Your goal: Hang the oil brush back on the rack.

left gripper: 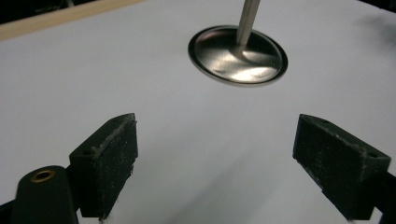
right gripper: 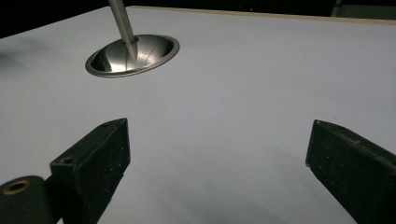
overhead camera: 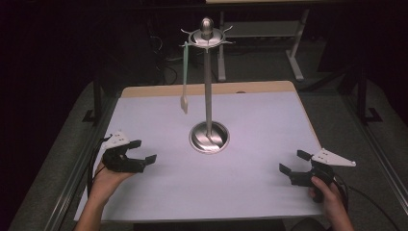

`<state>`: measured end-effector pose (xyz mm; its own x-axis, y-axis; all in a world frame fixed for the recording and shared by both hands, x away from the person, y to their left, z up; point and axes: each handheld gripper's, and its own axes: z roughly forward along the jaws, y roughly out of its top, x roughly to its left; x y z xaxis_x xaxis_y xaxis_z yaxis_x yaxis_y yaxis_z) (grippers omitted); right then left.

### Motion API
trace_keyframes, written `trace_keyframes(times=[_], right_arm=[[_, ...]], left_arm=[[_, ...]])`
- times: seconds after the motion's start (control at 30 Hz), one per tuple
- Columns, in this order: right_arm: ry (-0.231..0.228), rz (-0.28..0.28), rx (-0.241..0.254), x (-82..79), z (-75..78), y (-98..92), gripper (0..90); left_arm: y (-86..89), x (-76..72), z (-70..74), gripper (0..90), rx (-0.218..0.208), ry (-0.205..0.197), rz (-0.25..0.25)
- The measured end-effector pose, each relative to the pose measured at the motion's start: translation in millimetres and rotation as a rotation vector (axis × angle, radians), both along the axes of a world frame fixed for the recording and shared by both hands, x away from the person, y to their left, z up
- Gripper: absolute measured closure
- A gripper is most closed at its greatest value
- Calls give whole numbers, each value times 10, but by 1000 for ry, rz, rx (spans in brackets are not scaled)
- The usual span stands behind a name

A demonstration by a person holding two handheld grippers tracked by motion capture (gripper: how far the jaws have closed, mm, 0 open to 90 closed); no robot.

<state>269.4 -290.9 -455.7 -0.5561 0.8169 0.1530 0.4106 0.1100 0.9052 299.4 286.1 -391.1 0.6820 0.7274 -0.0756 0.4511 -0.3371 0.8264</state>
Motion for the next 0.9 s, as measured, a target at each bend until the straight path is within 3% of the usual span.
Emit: trace_keyframes(times=[0.23, 0.37, 0.63, 0.67, 0.9], right_arm=[[-9, -1, -4, -4, -1, 1, 58], [-11, -3, -4, -7, 0, -1, 58], [-11, -2, -3, -11, 0, 1, 58], [-11, -1, -4, -11, 0, 2, 58], [-16, 1, -9, -10, 0, 5, 58]], left_arm=[[28, -138, -169, 133, 12, -16, 17], [47, -226, -263, 133, 8, -3, 29], [108, -367, -393, 122, 82, 1, 72], [100, -381, -413, 107, 62, 4, 87], [130, -400, -463, 108, 76, -4, 97]])
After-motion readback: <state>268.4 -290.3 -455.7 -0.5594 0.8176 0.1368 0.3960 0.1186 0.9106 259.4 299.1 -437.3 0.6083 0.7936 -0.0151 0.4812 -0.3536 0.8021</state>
